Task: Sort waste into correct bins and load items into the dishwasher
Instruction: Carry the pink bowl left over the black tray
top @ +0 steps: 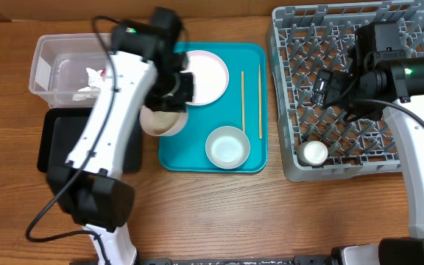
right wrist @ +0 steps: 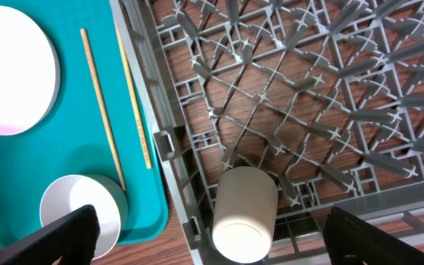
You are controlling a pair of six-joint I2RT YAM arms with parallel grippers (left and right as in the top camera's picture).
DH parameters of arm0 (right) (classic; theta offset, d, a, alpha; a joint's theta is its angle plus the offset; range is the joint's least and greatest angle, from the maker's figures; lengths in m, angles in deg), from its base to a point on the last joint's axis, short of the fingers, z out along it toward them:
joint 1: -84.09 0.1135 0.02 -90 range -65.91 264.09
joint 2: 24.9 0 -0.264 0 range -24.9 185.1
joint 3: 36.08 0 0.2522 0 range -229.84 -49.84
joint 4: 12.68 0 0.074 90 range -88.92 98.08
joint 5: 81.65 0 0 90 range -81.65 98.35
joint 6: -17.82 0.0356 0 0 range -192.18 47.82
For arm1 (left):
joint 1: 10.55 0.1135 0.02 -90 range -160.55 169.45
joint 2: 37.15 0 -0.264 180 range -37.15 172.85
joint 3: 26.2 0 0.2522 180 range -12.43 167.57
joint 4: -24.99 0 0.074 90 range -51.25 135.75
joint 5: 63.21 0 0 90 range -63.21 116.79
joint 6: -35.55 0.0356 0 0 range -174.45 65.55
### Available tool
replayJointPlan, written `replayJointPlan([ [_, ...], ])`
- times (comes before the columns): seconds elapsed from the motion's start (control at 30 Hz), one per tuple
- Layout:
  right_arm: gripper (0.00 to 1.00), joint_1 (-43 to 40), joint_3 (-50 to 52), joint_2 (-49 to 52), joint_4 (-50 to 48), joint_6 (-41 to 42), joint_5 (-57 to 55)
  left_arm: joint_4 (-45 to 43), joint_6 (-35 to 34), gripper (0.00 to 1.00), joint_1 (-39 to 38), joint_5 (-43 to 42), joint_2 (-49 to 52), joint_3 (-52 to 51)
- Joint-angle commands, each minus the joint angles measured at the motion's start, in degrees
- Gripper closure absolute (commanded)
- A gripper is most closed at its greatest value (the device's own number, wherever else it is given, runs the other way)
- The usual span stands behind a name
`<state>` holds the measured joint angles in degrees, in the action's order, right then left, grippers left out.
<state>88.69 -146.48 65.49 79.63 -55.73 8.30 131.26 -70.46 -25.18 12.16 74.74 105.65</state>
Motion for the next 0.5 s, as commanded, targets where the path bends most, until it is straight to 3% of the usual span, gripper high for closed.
replayJointPlan([
  [0.0,0.01,0.15,-1.09,-0.46,-0.28,-0.22,-0.33,2.08,7.56,0.96,4.92,-5.66,-3.82,1.49],
  [0.27,0.01,0.15,-1.09,-0.46,-1.55,-0.22,-0.31,4.31,19.34,0.96,20.04,-16.26,-8.94,-0.5],
  [0.47,0.01,0.15,-1.09,-0.46,-1.53,-0.2,-0.31,3.61,32.06,0.96,29.18,-28.76,-8.94,-9.14],
])
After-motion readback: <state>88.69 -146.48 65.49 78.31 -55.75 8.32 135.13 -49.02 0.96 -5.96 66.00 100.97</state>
